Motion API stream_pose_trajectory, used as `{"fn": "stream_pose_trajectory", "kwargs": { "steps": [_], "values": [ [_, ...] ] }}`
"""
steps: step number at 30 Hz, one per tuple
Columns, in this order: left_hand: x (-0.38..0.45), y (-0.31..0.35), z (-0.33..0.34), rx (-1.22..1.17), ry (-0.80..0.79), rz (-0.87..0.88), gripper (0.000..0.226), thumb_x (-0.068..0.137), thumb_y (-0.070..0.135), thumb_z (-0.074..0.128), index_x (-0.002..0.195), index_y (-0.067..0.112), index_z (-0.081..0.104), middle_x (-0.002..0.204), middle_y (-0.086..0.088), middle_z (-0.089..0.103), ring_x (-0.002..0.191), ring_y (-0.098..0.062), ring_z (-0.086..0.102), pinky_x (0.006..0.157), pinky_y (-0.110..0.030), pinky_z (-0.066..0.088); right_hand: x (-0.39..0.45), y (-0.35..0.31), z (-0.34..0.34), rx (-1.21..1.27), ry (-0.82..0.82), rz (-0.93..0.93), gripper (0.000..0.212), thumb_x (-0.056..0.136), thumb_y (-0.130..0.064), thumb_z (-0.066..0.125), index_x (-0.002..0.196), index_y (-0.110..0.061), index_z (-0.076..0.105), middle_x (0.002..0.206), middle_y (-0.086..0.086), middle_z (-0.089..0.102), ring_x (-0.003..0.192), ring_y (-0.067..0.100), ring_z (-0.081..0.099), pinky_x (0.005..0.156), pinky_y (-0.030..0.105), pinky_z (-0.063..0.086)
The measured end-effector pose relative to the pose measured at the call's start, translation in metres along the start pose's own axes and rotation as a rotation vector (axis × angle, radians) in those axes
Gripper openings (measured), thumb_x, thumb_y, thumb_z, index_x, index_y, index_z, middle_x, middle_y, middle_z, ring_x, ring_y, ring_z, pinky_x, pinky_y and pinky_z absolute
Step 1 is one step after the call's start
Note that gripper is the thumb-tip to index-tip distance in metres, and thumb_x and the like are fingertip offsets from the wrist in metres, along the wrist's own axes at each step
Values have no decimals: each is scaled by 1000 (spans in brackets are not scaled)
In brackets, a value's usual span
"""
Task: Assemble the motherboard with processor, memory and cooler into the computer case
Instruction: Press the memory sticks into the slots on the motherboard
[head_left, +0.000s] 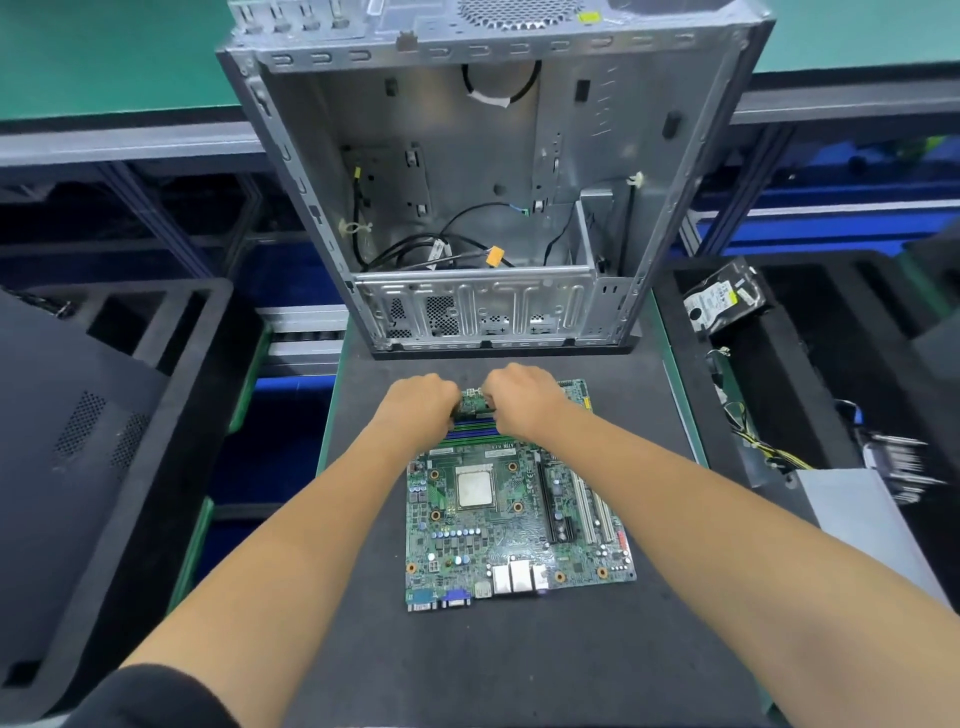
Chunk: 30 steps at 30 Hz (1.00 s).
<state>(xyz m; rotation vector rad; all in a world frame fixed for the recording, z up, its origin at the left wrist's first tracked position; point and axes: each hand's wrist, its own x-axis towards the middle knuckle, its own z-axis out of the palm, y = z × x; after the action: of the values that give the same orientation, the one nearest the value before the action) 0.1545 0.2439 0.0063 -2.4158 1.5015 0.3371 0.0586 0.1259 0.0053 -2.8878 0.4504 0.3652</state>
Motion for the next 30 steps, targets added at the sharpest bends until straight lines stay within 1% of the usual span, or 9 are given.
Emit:
{"fn": "stream_pose_trajectory", "kwargs": {
  "steps": [3,6,9,15,21,23,25,27,30],
  "values": [
    [2,4,2,12,36,-9,2,86,11,59,88,11,59,79,-6,59,85,-29,62,63,-32,41,1,-1,-1,-33,-4,-2,27,80,0,61,65,-14,43,67,3,45,71,28,50,62,32,39],
    [2,8,2,44,67,-11,22,79,5,56,65,13,41,58,1,36,67,-26,52,57,-31,37,2,-2,-3,-53,-1,-20,32,79,0,61,61,-15,38,63,2,41,66,26,49,60,32,39],
    [2,10,8,40,95,-14,22,77,6,55,64,14,41,56,2,33,62,-23,44,56,-29,34,4,0,-1,-66,10,-38,33,78,-1,61,61,-15,37,62,1,41,65,25,49,60,32,38],
    [5,9,20,0,136,-53,20,74,5,58,65,13,43,61,-2,44,61,-25,42,55,-30,29,5,2,5,-32,44,-50,36,75,1,60,59,-16,33,60,1,39,65,26,46,61,32,36],
    [3,11,12,-40,114,-89,11,76,4,58,72,12,51,70,-6,57,66,-26,49,57,-31,36,2,5,2,51,14,-17,36,76,4,58,58,-16,35,60,0,40,66,26,46,59,31,35],
    [2,7,5,-126,82,-85,4,79,6,59,80,9,60,81,-8,63,76,-28,57,62,-33,44,0,11,-4,152,-41,-24,31,82,-1,62,62,-16,45,67,0,49,74,25,49,65,32,43],
    [-1,1,4,-299,42,-105,7,83,11,64,89,10,66,90,-8,66,87,-29,60,72,-37,51,-5,21,-9,280,-53,-15,6,86,-14,69,82,-16,66,86,1,63,85,20,55,77,34,50],
    [-9,-6,8,-503,66,-137,12,84,18,70,93,12,68,93,-5,67,88,-24,61,77,-38,52,-13,33,-11,469,8,76,19,85,-22,74,101,-12,69,95,2,66,90,17,59,81,33,50],
    [-24,-16,14,-770,283,-320,14,85,23,71,94,13,66,84,-1,63,80,-18,57,73,-29,48,-23,48,-13,593,64,260,17,88,-23,73,88,-7,67,82,6,63,79,19,56,73,30,45]
  ]
}}
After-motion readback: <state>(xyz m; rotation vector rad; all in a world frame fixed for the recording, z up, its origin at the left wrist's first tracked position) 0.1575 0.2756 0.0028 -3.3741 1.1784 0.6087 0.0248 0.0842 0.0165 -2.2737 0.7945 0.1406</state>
